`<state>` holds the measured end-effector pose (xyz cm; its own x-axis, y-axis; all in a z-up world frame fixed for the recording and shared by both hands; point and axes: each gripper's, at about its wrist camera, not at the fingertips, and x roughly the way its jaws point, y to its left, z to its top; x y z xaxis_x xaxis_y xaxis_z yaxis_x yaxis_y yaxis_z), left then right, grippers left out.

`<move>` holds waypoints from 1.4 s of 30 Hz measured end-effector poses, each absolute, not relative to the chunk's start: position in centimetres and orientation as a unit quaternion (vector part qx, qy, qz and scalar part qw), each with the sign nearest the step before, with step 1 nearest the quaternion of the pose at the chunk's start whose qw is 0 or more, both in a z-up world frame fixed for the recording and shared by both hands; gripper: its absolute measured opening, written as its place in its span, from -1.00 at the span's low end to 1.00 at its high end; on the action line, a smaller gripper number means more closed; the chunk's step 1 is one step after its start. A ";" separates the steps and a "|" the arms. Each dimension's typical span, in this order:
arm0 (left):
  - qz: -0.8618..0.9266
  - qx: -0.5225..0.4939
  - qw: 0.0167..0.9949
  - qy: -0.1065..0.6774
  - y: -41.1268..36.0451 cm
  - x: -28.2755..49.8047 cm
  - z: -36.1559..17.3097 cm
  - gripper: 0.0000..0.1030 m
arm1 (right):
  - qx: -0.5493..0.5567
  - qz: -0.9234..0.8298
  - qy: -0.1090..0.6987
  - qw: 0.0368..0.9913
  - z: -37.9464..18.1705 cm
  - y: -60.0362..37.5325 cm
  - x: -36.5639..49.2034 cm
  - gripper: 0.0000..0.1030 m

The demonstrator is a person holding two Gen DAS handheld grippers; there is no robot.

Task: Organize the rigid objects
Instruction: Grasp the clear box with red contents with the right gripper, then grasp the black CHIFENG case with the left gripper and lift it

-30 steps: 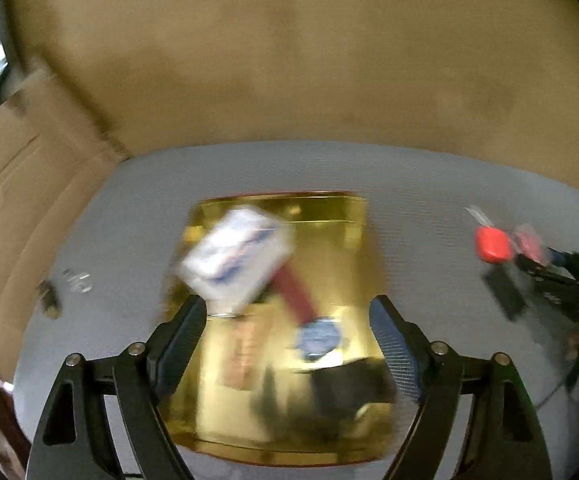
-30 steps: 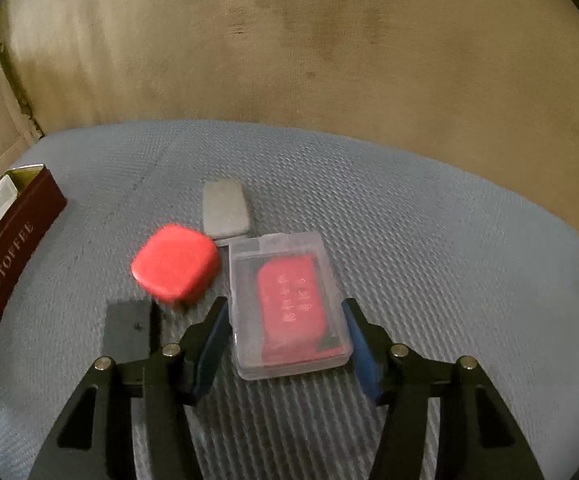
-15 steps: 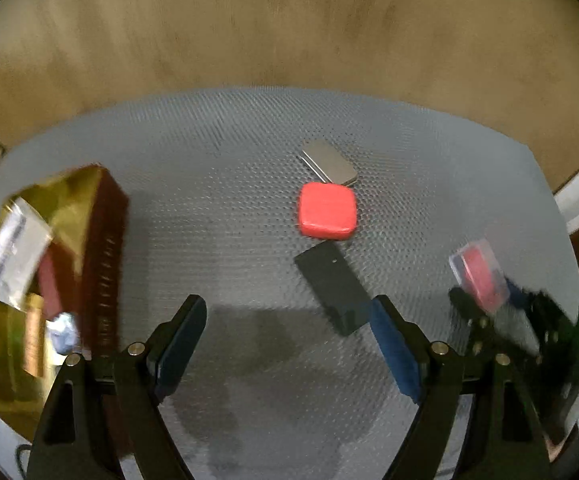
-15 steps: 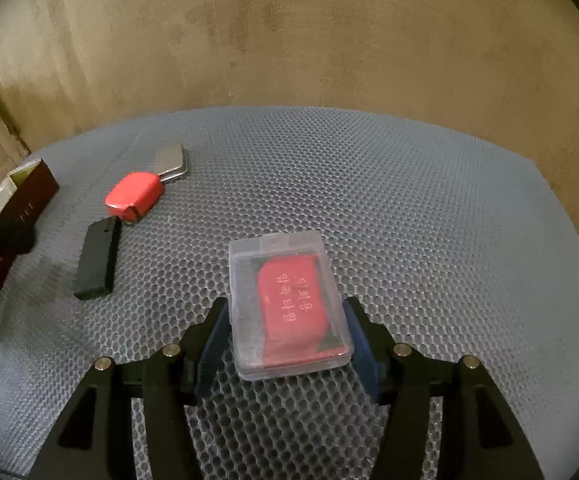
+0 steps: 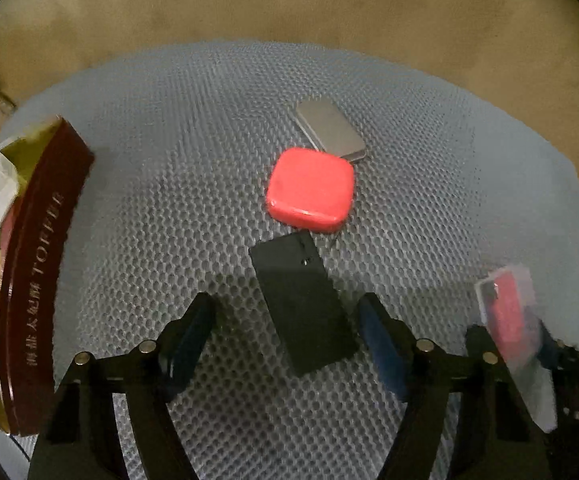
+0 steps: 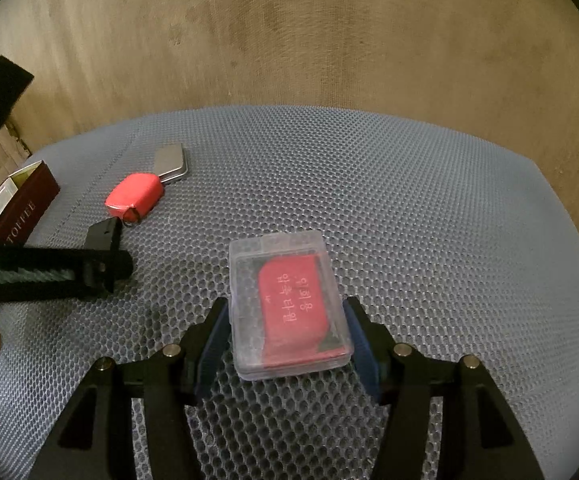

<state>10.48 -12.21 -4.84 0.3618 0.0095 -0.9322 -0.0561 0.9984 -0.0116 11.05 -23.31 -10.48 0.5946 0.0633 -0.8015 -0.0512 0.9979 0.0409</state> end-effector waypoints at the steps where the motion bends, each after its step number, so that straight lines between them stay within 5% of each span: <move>1: 0.024 -0.013 0.830 0.557 -12.6 10.2 -4.9 0.32 | 0.007 0.032 0.449 0.893 -10.5 -23.3 11.0 0.15; 5: -0.004 -0.004 0.846 0.534 -12.9 9.0 -4.5 -0.26 | 0.007 0.032 0.449 0.893 -10.5 -23.3 11.1 0.15; 9: -0.058 0.018 0.846 0.530 -11.8 7.4 -4.1 -0.36 | 0.005 0.032 0.449 0.893 -10.5 -23.3 11.1 0.15; 42: -0.170 0.094 0.854 0.483 -4.4 -4.3 -0.1 -0.40 | -0.009 0.027 0.451 0.892 -10.7 -22.7 11.5 0.15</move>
